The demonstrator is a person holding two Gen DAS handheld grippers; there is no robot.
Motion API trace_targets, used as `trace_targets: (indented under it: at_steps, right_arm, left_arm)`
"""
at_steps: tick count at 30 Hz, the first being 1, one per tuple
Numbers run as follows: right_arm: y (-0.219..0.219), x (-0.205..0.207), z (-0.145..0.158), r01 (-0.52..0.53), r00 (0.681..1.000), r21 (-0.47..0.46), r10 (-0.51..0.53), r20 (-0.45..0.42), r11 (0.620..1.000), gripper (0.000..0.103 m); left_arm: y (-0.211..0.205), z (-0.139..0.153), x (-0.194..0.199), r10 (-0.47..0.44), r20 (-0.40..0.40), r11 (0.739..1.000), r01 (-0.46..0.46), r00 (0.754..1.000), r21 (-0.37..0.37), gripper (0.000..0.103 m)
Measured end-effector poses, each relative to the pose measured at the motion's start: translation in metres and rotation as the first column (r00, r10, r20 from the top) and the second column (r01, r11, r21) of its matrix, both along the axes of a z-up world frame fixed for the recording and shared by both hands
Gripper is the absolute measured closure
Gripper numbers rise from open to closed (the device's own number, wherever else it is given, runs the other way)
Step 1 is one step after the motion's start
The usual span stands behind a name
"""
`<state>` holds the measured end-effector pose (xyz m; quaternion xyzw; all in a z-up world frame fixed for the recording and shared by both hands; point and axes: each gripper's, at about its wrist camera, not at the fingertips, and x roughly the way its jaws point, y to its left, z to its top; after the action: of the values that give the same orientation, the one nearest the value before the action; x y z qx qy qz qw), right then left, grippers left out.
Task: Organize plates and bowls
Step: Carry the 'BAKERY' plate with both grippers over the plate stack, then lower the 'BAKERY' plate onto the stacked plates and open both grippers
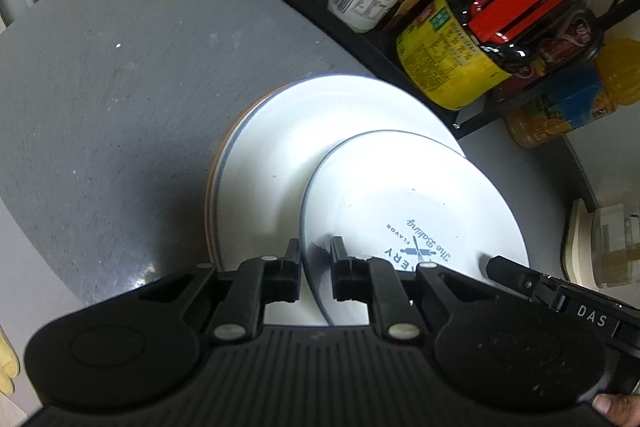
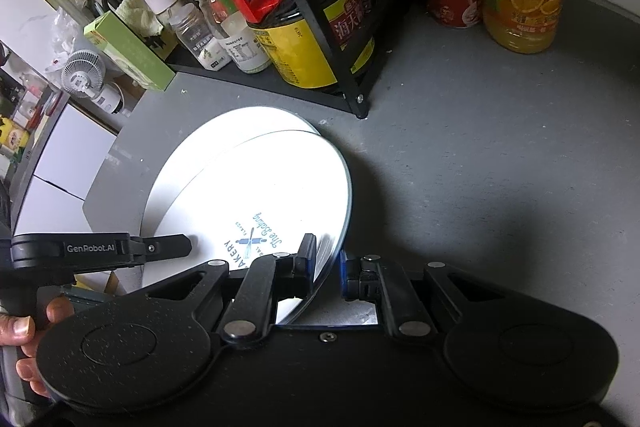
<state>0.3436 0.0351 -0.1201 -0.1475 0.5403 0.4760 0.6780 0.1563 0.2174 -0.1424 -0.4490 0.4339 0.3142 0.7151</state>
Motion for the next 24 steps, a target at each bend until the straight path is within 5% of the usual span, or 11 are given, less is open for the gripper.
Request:
trace_targets:
  at_steps: [11, 12, 16, 24]
  right_arm:
    - [0.007, 0.0, -0.008, 0.021, 1.0, -0.019, -0.021, 0.004, 1.0, 0.095]
    - [0.008, 0.0, -0.008, 0.022, 1.0, -0.017, -0.022, 0.004, 1.0, 0.095]
    - [0.009, 0.002, -0.009, 0.033, 0.999, -0.018, -0.033, 0.0, 0.999, 0.095]
    - [0.012, 0.002, -0.014, 0.061, 0.998, -0.038, -0.061, -0.004, 0.997, 0.087]
  left_arm:
    - [0.015, 0.012, 0.005, -0.024, -0.053, 0.999, 0.026, 0.998, 0.043, 0.088]
    - [0.018, 0.017, 0.005, -0.026, -0.047, 0.999, 0.028, 0.999, 0.043, 0.085]
    - [0.027, 0.038, 0.004, -0.018, -0.035, 0.994, 0.022, 0.999, 0.109, 0.045]
    - [0.042, 0.028, 0.001, -0.025, -0.065, 0.994, 0.032, 0.998, 0.103, 0.042]
